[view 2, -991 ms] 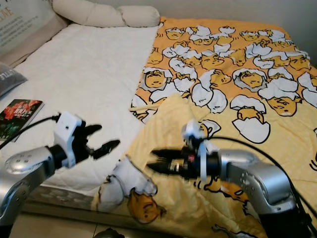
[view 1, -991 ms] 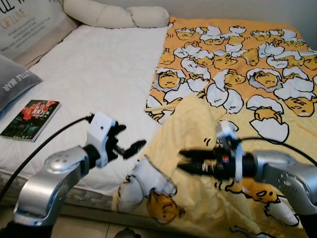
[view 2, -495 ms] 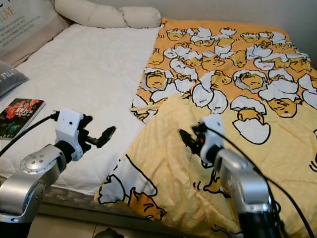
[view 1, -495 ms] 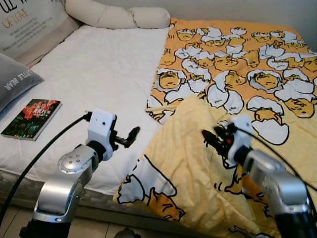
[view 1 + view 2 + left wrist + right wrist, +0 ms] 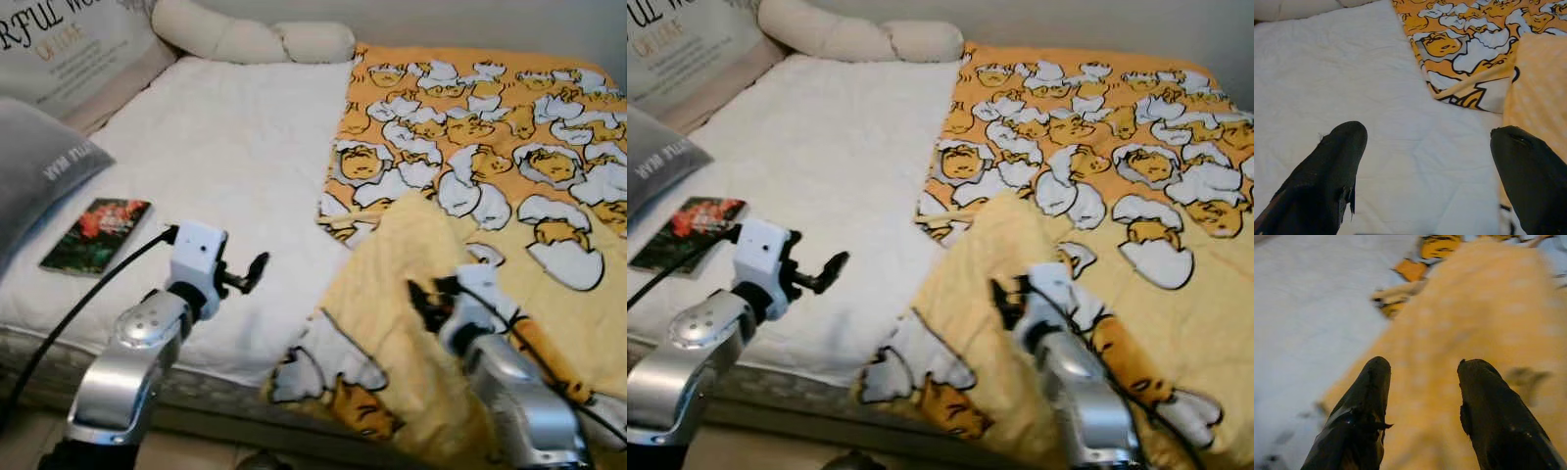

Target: Clean up the room

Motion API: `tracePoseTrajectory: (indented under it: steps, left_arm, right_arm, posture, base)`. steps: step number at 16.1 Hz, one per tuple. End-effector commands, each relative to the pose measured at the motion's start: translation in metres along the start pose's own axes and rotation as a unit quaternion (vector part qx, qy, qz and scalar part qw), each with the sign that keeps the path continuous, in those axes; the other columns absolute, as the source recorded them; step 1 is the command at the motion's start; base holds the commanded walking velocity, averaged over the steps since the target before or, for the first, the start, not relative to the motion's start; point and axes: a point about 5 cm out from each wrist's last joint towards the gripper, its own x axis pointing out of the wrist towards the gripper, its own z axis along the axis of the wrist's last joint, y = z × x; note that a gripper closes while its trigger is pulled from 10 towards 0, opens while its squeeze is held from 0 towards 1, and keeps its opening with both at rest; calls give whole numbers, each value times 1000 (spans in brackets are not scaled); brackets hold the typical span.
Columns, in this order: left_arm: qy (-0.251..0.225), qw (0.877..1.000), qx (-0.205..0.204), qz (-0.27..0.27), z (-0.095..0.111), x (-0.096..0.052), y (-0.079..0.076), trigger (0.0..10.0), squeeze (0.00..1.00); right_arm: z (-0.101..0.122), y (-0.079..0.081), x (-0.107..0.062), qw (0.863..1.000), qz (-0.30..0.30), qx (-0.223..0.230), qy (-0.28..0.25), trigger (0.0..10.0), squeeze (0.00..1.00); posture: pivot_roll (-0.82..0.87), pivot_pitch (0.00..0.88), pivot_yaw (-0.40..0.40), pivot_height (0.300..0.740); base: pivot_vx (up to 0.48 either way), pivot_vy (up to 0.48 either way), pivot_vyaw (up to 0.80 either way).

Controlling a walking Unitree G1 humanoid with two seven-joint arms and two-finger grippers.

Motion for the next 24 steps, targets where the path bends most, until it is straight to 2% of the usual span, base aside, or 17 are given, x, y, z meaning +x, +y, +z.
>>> tracePoseTrajectory:
  steps: [1,5,7,9,11,14,15,16,20,24]
  left_arm:
    - [0,1000,3,-3,-1,1,-3,10000,0]
    - [-3,1000,12,4,-2,-1,-1,10000,0]
    - [-3,999,31,15,-1,-2,0,10000,0]
    - [-2,999,25,22,-2,-1,2,10000,0]
    - [-2,1000,9,25,-3,0,3,10000,0]
    - [2,1000,13,14,-4,-1,4,10000,0]
    - [3,1000,16,10,-4,-1,3,10000,0]
    - [3,1000,17,9,-4,-1,4,10000,0]
    - [5,1000,19,7,-3,-4,5,10000,0]
    - [21,998,49,-37,2,-11,8,10000,0]
  right_arm:
    - [2,-8,-3,1000,-19,-5,-7,10000,0]
    - [1,-7,1,1000,-16,-17,-3,10000,0]
    - [4,-6,3,1000,-12,-21,-7,10000,0]
    - [6,-3,6,1000,-1,-26,-8,10000,0]
    - [7,0,8,1000,10,-27,-7,10000,0]
    - [7,7,14,999,33,-32,2,10000,0]
    - [7,8,16,999,40,-37,4,10000,165]
    - [8,9,18,998,41,-36,4,10000,1000]
    - [10,15,27,997,71,-29,19,10000,1000]
    - [15,15,70,991,67,-84,75,10000,1000]
  posture:
    - [32,0,44,740]
    - [44,0,32,740]
    - [45,0,29,740]
    - [46,0,27,740]
    - [48,0,26,740]
    - [54,0,24,740]
    - [57,0,23,740]
    - [60,0,23,740]
    - [65,0,30,740]
    - [91,0,38,740]
  base:
    - [0,480,0]
    - [0,360,-372]
    - [0,-463,0]
    - [0,-467,0]
    - [0,0,0]
    - [0,0,0]
    - [0,0,0]
    - [0,0,0]
    - [0,0,0]
    - [0,0,0]
